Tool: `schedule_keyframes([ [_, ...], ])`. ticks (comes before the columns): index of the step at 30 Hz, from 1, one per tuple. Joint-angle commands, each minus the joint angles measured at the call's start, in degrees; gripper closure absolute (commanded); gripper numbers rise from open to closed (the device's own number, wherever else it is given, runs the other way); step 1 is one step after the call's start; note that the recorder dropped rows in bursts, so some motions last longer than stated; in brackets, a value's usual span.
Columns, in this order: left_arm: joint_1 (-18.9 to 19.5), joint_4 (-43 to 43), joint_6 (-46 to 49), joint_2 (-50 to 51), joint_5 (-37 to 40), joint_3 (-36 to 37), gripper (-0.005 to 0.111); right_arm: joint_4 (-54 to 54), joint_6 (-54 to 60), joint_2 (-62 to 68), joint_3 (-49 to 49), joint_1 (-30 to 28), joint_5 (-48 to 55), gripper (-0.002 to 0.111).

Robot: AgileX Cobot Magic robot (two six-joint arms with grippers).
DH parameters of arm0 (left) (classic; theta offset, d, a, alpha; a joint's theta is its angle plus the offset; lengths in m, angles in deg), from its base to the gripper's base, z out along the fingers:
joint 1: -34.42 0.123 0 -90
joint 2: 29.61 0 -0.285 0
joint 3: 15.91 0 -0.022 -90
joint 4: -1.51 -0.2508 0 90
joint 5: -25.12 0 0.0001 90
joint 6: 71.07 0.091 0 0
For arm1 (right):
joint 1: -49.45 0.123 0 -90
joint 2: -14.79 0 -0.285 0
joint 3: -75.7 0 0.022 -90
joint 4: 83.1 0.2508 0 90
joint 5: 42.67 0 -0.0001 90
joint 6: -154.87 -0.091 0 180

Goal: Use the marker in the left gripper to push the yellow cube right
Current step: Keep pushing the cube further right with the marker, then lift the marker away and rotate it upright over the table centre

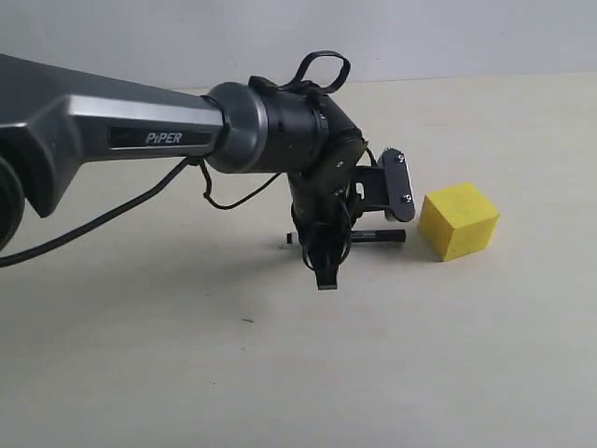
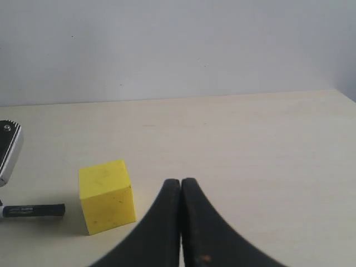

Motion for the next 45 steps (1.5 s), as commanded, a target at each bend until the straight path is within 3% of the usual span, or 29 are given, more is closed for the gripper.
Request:
schedule_keyframes([
  [1, 0.1, -0.2, -2.8, -0.4, -7.6, -0.2, 0.107, -0.1, 0.5, -0.4, 0.2, -0.3, -0.2, 0.108],
  [5, -0.2, -0.1, -3.5, -0.4, -10.6, -0.2, 0.107, -0.1, 0.5, -0.4, 0.2, -0.3, -0.2, 0.108],
  [12, -0.2, -0.3, -3.6, -0.5, -1.2, -0.2, 0.107, -0.1, 0.5, -0.4, 0.2, -0.3, -0.2, 0.108],
  [16, -0.2, -0.3, -8.9, -1.8, 2.8, -0.2, 0.107, -0.1, 0.5, -0.4, 0.2, -0.3, -0.2, 0.108],
  [22, 0.7, -0.4, -24.3, -6.3, 9.4, -0.2, 0.107, -0.1, 0.5, -0.4, 0.2, -0.3, -0.2, 0.108],
  [32, 5.6, -0.4, -65.5, -9.7, 25.2, -0.2, 0.107, -0.1, 0.5, -0.4, 0.2, -0.3, -0.2, 0.108],
  [38, 5.9, 1.4, -76.8, -9.2, 24.2, 1.8, 0.107, -0.1, 0.5, -0.4, 0.2, -0.3, -0.2, 0.108],
  [45, 5.9, 10.1, -75.3, -8.1, 16.6, 1.8, 0.107, -0.1, 0.5, -0.4, 0.2, -0.3, -0.2, 0.108],
])
